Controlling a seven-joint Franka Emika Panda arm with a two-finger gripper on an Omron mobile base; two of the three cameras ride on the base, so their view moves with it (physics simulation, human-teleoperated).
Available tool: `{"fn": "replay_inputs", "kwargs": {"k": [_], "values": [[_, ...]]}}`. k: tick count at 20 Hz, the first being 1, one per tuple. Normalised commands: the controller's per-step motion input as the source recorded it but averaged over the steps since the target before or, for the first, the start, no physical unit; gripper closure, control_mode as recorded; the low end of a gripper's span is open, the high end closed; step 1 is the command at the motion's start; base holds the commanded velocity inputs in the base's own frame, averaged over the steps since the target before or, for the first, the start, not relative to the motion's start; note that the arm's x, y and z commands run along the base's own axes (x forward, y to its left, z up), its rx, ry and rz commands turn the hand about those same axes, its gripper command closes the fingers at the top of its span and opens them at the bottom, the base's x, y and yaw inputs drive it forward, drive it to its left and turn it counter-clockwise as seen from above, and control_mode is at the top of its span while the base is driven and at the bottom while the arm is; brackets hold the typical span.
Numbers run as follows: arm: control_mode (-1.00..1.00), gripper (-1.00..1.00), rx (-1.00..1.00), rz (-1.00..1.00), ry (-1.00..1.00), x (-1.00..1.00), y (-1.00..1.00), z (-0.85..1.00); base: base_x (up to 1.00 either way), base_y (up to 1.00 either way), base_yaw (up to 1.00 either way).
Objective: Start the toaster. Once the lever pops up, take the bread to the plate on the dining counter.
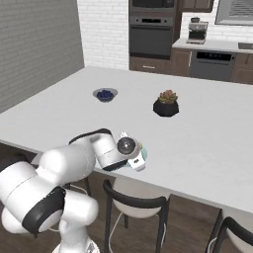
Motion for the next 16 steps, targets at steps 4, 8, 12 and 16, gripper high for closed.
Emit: {"fn": "replay_inputs", "kwargs": {"k": [4, 8, 12, 16], "values": [[-1.00, -1.00, 0.00, -0.03, 0.00, 0.00, 0.00, 0.02, 0.00, 0.00, 0.00], [-1.00, -1.00, 0.01, -0.05, 0.00, -0.27, 0.00, 0.47, 0.00, 0.00, 0.00], [-1.00, -1.00, 0.11, -0.01, 0.00, -0.80, 0.00, 0.97, 0.00, 0.00, 0.00], [-1.00, -1.00, 0.15, 0.00, 0.09, -0.81, 0.10, 1.00, 0.00, 0.00, 0.00]]}}
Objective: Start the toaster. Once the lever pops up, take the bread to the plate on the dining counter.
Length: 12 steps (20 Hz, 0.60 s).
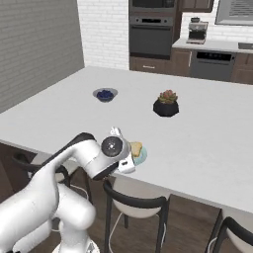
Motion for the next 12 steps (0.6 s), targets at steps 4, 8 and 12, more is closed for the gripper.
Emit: {"fn": "replay_inputs", "kwargs": {"k": [4, 8, 12], "values": [[-1.00, -1.00, 0.14, 0.00, 0.31, -0.62, 0.19, 1.00, 0.00, 0.00, 0.00], [-1.00, -1.00, 0.06, 0.00, 0.47, -0.63, 0.27, 0.83, 0.00, 0.00, 0.00], [-1.00, -1.00, 0.00, 0.00, 0.44, -0.69, 0.37, 0.11, 0.00, 0.00, 0.00]]}}
